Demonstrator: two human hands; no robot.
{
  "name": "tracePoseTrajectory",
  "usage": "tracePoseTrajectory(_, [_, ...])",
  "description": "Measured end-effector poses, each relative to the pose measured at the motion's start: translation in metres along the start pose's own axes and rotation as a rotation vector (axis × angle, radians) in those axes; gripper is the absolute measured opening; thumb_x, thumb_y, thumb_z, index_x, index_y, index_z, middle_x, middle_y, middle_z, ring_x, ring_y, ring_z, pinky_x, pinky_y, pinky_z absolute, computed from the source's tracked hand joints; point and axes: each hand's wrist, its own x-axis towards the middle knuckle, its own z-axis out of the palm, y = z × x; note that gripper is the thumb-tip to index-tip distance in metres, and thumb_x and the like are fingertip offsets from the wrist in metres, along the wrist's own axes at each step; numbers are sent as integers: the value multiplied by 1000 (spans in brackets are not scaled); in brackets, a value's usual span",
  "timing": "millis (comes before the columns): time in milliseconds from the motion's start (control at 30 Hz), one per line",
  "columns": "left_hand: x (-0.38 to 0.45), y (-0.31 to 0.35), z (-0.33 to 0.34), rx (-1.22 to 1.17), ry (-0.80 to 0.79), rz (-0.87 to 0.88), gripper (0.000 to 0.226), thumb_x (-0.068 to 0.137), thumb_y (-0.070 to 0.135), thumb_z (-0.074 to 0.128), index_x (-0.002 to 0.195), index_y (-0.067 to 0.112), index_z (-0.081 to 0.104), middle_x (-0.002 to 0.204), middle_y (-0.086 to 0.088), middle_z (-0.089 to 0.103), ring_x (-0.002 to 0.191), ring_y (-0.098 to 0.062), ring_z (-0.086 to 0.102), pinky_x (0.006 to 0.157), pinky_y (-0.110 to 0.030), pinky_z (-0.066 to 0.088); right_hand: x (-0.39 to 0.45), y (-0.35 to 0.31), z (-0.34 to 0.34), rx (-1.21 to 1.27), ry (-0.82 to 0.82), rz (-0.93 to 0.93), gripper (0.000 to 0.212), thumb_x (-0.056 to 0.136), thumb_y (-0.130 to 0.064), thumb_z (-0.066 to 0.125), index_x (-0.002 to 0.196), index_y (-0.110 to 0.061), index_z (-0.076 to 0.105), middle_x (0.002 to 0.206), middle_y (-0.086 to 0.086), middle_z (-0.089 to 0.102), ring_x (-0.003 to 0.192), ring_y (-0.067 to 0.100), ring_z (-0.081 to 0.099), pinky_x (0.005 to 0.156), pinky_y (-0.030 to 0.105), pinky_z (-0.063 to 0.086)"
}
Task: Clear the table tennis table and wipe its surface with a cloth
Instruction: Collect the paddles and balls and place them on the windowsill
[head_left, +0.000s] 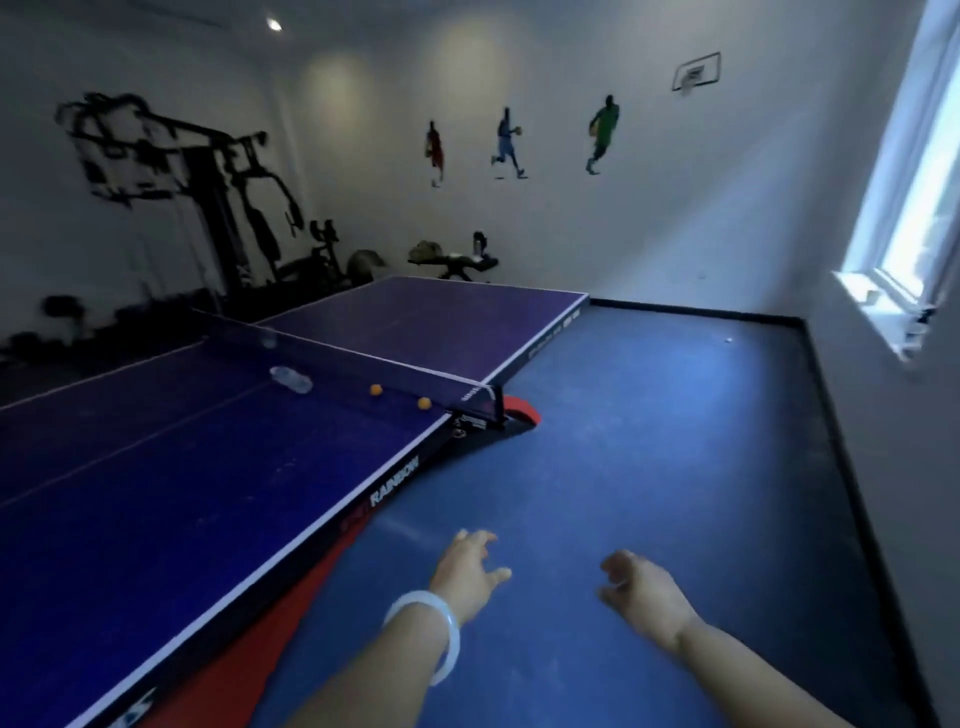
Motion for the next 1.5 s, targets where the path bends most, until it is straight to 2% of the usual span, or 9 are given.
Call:
tracePoseTrajectory(200, [56, -71, -79, 12, 111, -114, 49, 93, 28, 65, 138, 19, 47, 134, -4, 45, 119, -15, 51, 101, -23, 41, 101, -86, 40, 23, -67, -119, 37, 91, -20, 65, 125, -10, 57, 111, 3, 59, 92, 15, 57, 64, 11, 40])
tracePoseTrajectory(467, [156, -107, -108, -20, 168, -241, 50, 94, 29, 63, 139, 18, 45, 133, -3, 44, 122, -14, 47, 106, -27, 38, 230, -133, 63, -24, -177, -215, 36, 90, -21, 64, 123, -9, 57, 107, 2, 60, 100, 16, 60, 76, 14, 37])
tracePoseTrajectory(633, [226, -109, -106, -90, 210, -314, 45, 94, 29, 63, 135, 19, 47, 122, 1, 43, 106, -10, 47, 91, -21, 42, 330, -142, 60, -68, -282, -244, 28, 92, -26, 60, 115, -10, 53, 116, 6, 58, 105, 22, 58, 78, 23, 40])
tracePoseTrajectory(833, [290, -117, -101, -144, 300, -399, 42, 92, 29, 66, 130, 19, 51, 112, 3, 45, 102, -10, 50, 88, -21, 43, 428, -153, 62, -6, -389, -228, 30, 94, -24, 60, 121, -14, 50, 107, 3, 55, 80, 15, 52, 58, 16, 41])
tracePoseTrajectory(933, [321, -129, -98, -169, 297, -441, 42, 91, 30, 66, 129, 20, 50, 114, 2, 46, 103, -11, 51, 84, -20, 42, 465, -163, 73, 37, -419, -205, 36, 93, -23, 62, 126, -13, 52, 106, 1, 55, 88, 18, 55, 68, 24, 44])
tracePoseTrajectory(1067, [372, -151, -101, -198, 273, -450, 43, 91, 27, 67, 129, 17, 51, 111, 3, 45, 96, -8, 51, 72, -12, 40, 513, -175, 99, 27, -451, -188, 41, 93, -27, 63, 129, -13, 50, 105, -1, 53, 89, 15, 54, 70, 22, 42])
tracePoseTrajectory(1200, [439, -182, -121, -221, 227, -422, 44, 92, 27, 66, 131, 17, 50, 116, 1, 46, 100, -10, 52, 76, -14, 43, 570, -194, 126, 42, -447, -121, 38, 92, -25, 64, 127, -14, 51, 104, -5, 53, 88, 12, 54, 68, 19, 45])
tracePoseTrajectory(1367, [526, -229, -170, -211, 149, -402, 45, 94, 28, 63, 134, 19, 47, 120, 3, 45, 106, -8, 48, 88, -18, 41, 646, -235, 152, 29, -372, -76, 37, 94, -25, 63, 127, -15, 52, 113, 0, 54, 91, 16, 55, 74, 28, 47])
tracePoseTrajectory(1500, [588, -264, -209, -147, 76, -383, 44, 94, 30, 63, 134, 20, 48, 121, 3, 45, 104, -8, 48, 86, -18, 41, 692, -265, 169, -55, -317, -97, 44, 93, -29, 64, 134, -21, 48, 123, 2, 47, 92, 17, 57, 75, 27, 49])
